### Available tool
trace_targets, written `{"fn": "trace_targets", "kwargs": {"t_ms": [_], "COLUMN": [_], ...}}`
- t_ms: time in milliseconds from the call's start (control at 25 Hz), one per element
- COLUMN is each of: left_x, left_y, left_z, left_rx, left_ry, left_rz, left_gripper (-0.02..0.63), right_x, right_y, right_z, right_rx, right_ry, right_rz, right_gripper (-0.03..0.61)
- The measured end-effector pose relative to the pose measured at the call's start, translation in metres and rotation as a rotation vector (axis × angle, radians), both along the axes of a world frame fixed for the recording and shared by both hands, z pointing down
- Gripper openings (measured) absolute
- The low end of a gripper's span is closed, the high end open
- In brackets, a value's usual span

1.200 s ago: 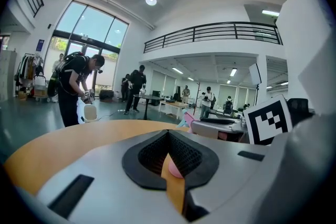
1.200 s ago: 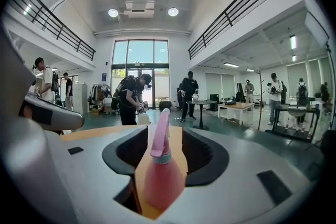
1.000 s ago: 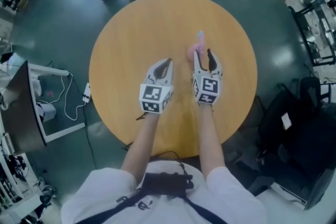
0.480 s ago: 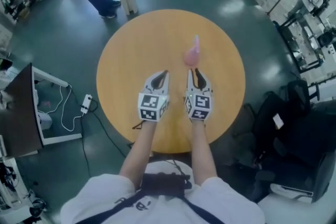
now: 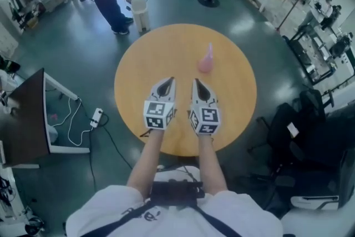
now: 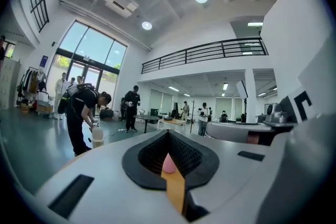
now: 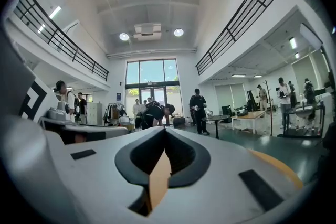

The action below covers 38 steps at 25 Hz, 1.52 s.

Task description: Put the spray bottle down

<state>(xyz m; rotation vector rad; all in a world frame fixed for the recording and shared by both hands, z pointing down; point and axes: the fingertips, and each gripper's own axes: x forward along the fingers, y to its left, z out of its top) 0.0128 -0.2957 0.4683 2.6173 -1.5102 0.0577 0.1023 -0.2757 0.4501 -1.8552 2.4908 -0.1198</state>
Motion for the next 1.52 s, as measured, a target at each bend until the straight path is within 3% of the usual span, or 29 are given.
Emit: {"fn": "trace_targets", "kwargs": {"t_ms": [280,560,800,1520], "left_x": [-0.024,-0.043,-0.046,-0.037], "left_y": [0.037,0.061,0.070,0.056], "left_z": [-0.044,-0.058,-0.065,-0.069], "left_rx": [0.082,0.117,0.144,0.122], "left_ry": [0.024,0.024,0.024,0.028], "left_rz": [0.002,0.010,0.005,0.026], "left_gripper": [0.012,0.012,0.012,0.012], "right_x": [-0.041,-0.059,-0.059,-0.041], "right_y": [0.041,0.059,0.066,0.053], "right_z": [-0.050,-0.060,-0.061,-0.068], "right_rx": [0.090,0.075,0.065,0.063], "right_ry": [-0.021,0.016,0.031,0.057], "right_rz": [-0.050,-0.002,0.024,0.089], "right_gripper": [0.017,0.014,0.014,0.014]}}
